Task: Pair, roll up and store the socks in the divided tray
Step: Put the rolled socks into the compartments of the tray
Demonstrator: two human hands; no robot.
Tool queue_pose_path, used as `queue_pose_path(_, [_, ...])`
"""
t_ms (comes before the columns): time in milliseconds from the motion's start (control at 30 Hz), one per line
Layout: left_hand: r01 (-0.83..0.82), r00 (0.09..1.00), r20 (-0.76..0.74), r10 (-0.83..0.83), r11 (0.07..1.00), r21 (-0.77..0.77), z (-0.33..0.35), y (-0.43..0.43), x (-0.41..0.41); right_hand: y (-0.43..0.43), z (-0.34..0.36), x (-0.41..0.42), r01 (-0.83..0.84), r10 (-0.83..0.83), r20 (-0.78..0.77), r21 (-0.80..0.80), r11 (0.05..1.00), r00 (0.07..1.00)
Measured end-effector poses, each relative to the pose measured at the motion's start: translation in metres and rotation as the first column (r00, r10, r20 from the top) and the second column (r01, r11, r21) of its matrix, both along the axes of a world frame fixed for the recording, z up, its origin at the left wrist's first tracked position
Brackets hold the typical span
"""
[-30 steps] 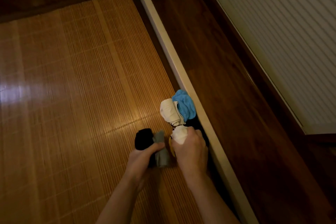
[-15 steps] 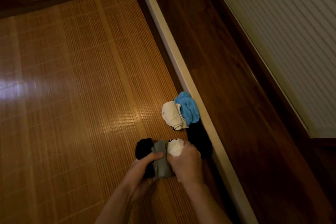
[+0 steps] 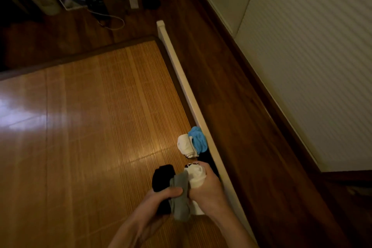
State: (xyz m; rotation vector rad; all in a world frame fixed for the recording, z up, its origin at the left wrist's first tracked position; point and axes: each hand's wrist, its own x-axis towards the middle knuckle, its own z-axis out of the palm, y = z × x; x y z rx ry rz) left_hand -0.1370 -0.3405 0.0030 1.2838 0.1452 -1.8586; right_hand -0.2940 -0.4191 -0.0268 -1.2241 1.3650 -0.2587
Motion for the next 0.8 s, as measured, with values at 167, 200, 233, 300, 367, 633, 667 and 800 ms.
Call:
queue_pose_path(167, [0.02,0.998,0.053,-0.015,0.995,-0.102,0.088,0.016,-0.012,0.011,0.097,-0.017,0.022,-0.016,0.072,-0.083,0.996,0.997])
queue_pose_path(200, [0.026,0.998,0.065,-0.018,0.992,-0.12,0.104,0.021,-0.015,0.014,0.117,-0.023,0.033,-0.025,0.082,-0.095,0.995,0.996])
queue_pose_path(233, [0.035,0.996,0.084,-0.024,0.99,-0.138,0.12,0.024,-0.016,0.018,0.136,-0.028,0.053,-0.043,0.089,-0.109,0.993,0.995])
queue_pose_path(300, [0.06,0.985,0.17,-0.029,0.982,-0.179,0.15,0.033,-0.02,0.03,0.171,-0.041,0.101,-0.087,0.102,-0.142,0.985,0.991])
queue_pose_path(367, [0.111,0.945,0.325,-0.03,0.966,-0.233,0.177,0.04,-0.022,0.044,0.203,-0.056,0.158,-0.14,0.108,-0.192,0.968,0.984])
queue_pose_path(633, [0.306,0.77,0.636,-0.047,0.902,-0.304,0.259,0.067,-0.061,0.099,0.3,-0.13,0.441,-0.403,0.18,-0.35,0.827,0.898])
queue_pose_path(667, [0.341,0.749,0.66,-0.06,0.889,-0.306,0.264,0.069,-0.068,0.104,0.309,-0.143,0.469,-0.428,0.191,-0.376,0.799,0.883])
queue_pose_path(800, [0.422,0.699,0.711,-0.078,0.847,-0.322,0.277,0.06,-0.105,0.114,0.333,-0.206,0.573,-0.542,0.211,-0.447,0.687,0.814])
